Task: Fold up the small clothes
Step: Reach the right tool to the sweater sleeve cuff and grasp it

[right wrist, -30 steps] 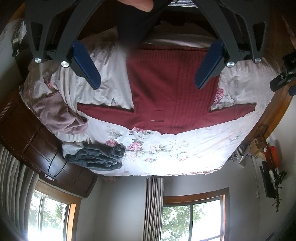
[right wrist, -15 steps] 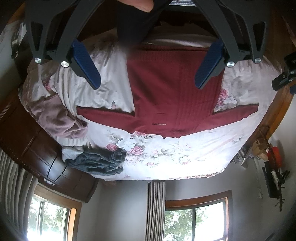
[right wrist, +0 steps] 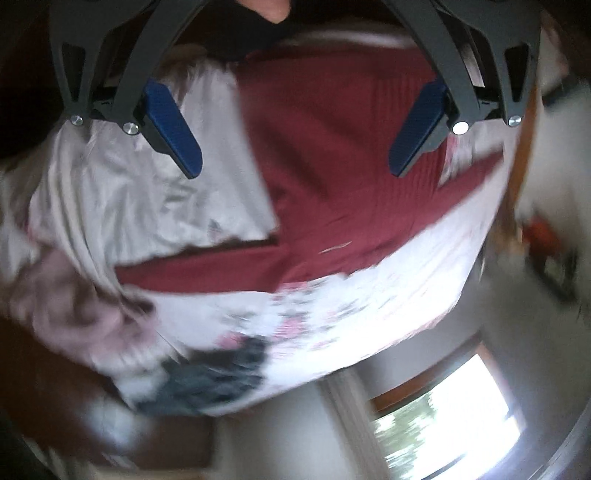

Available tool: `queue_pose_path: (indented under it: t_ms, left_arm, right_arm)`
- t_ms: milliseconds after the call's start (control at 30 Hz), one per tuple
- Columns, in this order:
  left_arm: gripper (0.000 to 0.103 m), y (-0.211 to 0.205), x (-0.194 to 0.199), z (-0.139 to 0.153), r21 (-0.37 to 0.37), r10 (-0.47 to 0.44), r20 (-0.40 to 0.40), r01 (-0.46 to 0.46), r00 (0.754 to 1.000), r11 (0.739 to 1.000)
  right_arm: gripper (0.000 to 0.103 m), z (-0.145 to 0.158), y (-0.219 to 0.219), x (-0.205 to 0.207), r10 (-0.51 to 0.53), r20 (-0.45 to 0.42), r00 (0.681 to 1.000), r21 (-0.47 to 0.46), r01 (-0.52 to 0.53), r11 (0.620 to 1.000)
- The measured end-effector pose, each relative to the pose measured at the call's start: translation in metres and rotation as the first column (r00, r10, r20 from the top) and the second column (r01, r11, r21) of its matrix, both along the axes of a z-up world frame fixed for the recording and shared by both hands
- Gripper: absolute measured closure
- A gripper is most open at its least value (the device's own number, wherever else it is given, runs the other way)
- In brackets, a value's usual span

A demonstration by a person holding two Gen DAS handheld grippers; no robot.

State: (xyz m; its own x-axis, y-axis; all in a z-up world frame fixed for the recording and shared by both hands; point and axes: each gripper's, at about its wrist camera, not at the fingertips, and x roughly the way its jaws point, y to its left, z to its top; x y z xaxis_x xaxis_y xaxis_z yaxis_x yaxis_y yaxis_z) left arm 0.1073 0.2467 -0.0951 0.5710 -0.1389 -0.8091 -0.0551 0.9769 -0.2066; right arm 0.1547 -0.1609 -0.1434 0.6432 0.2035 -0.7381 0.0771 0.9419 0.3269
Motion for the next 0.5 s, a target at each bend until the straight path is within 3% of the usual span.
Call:
queue_pose_path:
  t_ms: [33,100,200,267,400,433,500]
  left_arm:
    - [0.004,-0.001,0.005,-0.003,-0.010,0.000,-0.002,0.000,1.000,1.000]
    - [0.004,-0.006,0.019,-0.011,-0.034,-0.004,-0.001,0.004,1.000,0.999]
    - [0.004,-0.016,0.031,-0.021,-0.047,0.008,0.013,-0.007,1.000,0.999]
    - [0.004,-0.019,0.041,-0.026,-0.059,0.018,0.017,-0.017,1.000,0.998]
    - [0.004,-0.024,0.059,-0.038,-0.100,0.018,-0.004,-0.018,1.000,0.995]
    - [0.004,-0.026,0.064,-0.042,-0.102,0.019,-0.016,-0.021,1.000,0.995]
    - [0.004,-0.027,0.075,-0.054,-0.115,0.026,-0.058,-0.032,0.998,0.993]
  right_arm:
    - [0.009,-0.014,-0.028,0.015,-0.057,-0.028,0.998,0.057,0.058,0.997]
    - [0.035,-0.049,-0.084,0.044,-0.164,-0.104,0.981,0.190,0.181,0.965]
    - [0.043,-0.100,-0.145,0.075,-0.255,-0.243,0.936,0.313,0.325,0.892]
    - [0.048,-0.140,-0.189,0.097,-0.295,-0.322,0.900,0.423,0.415,0.806]
    - [0.052,-0.183,-0.250,0.128,-0.360,-0.330,0.872,0.559,0.488,0.670]
    - [0.052,-0.195,-0.266,0.136,-0.390,-0.338,0.856,0.597,0.516,0.615]
    - [0.055,-0.210,-0.290,0.149,-0.446,-0.343,0.827,0.618,0.556,0.556]
